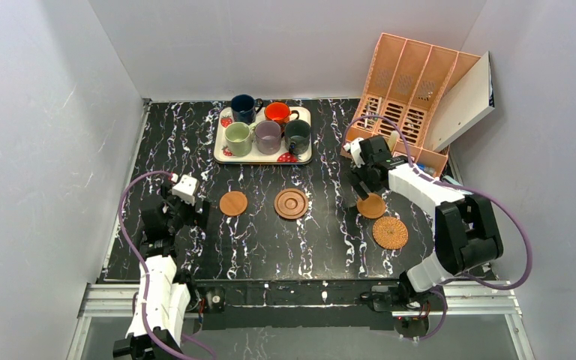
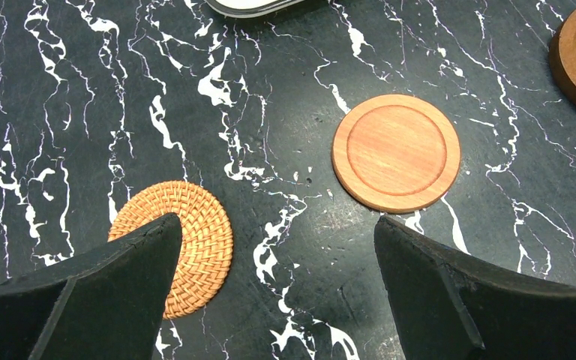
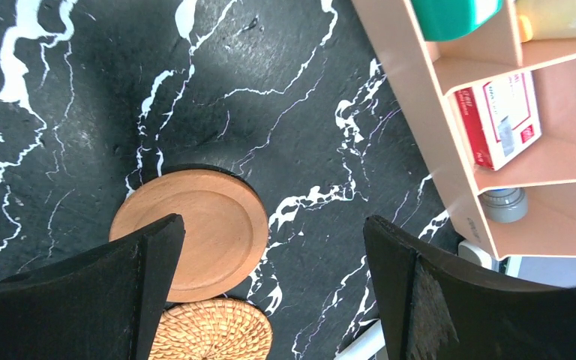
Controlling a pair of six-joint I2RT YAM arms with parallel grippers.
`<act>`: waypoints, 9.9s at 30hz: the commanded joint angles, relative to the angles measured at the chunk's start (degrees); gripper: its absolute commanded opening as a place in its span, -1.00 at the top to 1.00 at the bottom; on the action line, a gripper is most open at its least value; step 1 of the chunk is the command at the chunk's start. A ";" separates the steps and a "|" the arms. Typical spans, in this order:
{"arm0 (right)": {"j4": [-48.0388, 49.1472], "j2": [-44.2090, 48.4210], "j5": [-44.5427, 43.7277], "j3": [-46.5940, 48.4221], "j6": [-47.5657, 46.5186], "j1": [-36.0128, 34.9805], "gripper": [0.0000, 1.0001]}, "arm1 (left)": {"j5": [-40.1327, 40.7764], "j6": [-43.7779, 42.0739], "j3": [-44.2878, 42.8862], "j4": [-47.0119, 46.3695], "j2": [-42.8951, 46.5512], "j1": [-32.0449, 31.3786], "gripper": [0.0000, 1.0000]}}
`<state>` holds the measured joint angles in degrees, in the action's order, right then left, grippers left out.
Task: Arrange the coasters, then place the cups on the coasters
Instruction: Move the coaster to the center of the board.
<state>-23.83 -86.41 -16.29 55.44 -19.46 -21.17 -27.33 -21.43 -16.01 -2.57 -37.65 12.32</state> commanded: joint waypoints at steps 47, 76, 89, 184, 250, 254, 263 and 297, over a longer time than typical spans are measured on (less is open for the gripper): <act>-0.89 -7.46 16.70 -0.03 -2.42 -9.73 -0.97 | 0.47 -0.23 0.41 0.02 0.12 0.40 -0.96; 7.08 -8.66 4.30 -1.78 -2.27 -12.41 -0.97 | 0.59 -0.36 0.39 0.19 0.32 0.42 -0.96; 0.98 -6.21 5.49 -2.27 -4.31 -9.66 -0.97 | 0.60 -0.37 0.54 0.28 0.77 0.40 -0.96; 1.07 0.89 7.89 -4.30 -4.87 -5.99 -0.97 | 0.95 -0.27 0.37 -0.24 -0.41 0.39 -0.96; -8.82 20.43 3.73 -9.97 -13.13 -3.61 -0.97 | 1.25 -0.23 0.51 0.05 0.99 0.43 -0.96; -11.59 25.32 2.04 -13.35 -14.04 -3.27 -0.97 | 1.01 -0.27 0.66 0.33 1.91 0.39 -0.96; -9.70 27.57 2.83 -19.41 -17.62 0.68 -0.97 | 1.13 -0.32 0.54 0.53 1.80 0.42 -0.96; 10.83 7.40 -5.04 -21.43 -20.77 13.86 -0.97 | 1.26 -0.27 0.55 -0.03 0.96 0.43 -0.96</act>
<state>-11.09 -78.06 -23.20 36.56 -40.77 -8.56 -25.93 -21.43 -15.68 -2.57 -36.58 12.32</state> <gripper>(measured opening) 0.985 0.981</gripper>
